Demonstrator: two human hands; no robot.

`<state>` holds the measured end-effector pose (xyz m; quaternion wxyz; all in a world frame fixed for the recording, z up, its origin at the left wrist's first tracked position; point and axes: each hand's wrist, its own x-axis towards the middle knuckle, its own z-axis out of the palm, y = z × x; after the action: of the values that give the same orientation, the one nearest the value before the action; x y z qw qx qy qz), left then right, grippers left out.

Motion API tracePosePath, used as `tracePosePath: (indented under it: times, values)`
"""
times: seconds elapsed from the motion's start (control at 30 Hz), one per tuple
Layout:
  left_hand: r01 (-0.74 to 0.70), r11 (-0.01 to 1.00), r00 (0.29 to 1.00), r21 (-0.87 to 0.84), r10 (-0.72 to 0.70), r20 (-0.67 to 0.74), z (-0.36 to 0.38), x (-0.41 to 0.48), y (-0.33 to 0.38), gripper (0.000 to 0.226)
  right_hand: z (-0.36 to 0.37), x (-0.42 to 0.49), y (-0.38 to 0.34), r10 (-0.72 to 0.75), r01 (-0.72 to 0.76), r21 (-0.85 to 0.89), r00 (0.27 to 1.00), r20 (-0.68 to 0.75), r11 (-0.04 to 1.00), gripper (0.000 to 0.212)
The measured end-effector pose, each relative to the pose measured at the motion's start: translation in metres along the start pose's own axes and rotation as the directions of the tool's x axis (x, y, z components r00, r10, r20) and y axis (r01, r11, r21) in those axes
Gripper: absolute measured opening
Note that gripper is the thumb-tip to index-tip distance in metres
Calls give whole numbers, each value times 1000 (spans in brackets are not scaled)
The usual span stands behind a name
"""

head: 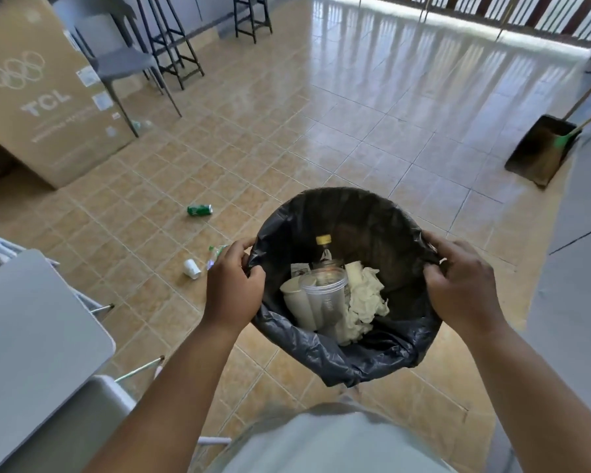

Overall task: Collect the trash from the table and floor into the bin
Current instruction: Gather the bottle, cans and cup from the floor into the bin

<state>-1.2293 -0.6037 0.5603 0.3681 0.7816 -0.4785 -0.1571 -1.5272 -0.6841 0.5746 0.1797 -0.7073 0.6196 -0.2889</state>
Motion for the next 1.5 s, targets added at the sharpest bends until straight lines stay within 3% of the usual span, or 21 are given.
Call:
tracePosePath:
  times: [0.37,0.97,1.13,1.3,1.5]
  values:
    - [164,986,968,1,-161,-193,26,108,-9,45,74,171,-25,-174,165,67,970,168,984,52]
    - [287,957,929,-32,-287,-234,21,369,-85,47,244,416,-128,-203,203,36,912,356,978,50]
    - [367,930,899,-15,-358,-252,37,410,-102,51,298,478,-129,-286,292,55,854,434,955,49]
    - [491,871,842,-28,-482,-240,68,431,-123,62,361,532,-117,-352,372,83,751,559,925,52]
    - [609,792,769,-40,-602,-214,136,462,-198,68,472,574,-89,-361,403,98,654,665,910,53]
